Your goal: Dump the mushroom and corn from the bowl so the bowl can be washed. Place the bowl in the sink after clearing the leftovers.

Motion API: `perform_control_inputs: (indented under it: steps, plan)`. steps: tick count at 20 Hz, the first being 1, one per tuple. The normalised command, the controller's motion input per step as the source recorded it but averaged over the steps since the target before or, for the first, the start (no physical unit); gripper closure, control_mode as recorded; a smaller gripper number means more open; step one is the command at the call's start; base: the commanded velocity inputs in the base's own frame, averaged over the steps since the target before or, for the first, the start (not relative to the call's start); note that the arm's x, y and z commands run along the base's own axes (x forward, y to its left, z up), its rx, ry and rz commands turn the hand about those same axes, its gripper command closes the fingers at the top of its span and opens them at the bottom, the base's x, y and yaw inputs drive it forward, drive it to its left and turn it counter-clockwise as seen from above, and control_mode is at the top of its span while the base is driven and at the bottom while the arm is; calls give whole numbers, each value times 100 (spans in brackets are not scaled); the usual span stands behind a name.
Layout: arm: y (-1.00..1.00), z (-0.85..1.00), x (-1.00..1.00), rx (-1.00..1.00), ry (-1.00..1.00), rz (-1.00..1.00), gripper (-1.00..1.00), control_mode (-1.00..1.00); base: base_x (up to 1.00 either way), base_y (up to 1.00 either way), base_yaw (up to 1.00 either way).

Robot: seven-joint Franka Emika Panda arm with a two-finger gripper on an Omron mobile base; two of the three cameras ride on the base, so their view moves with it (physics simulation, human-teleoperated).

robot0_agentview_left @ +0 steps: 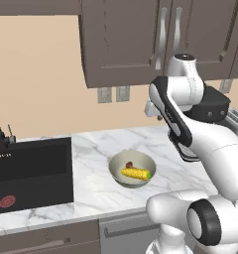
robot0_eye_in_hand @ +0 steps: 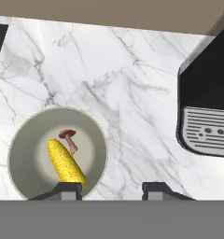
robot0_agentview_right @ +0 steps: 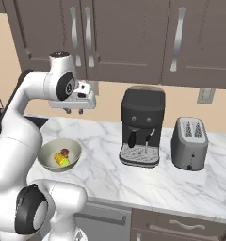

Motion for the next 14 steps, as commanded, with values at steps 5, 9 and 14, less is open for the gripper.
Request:
perform_control_inputs:
  steps: [5, 9, 14]
  plan:
    - [0, -14, -12, 7, 1, -1, -100, -100, 0, 0, 0]
    - [1, -73, -19, 13, 11, -6, -100, -100, 0, 0, 0]
    - [11, -100, -5, 18, 16, -12, -100, -100, 0, 0, 0]
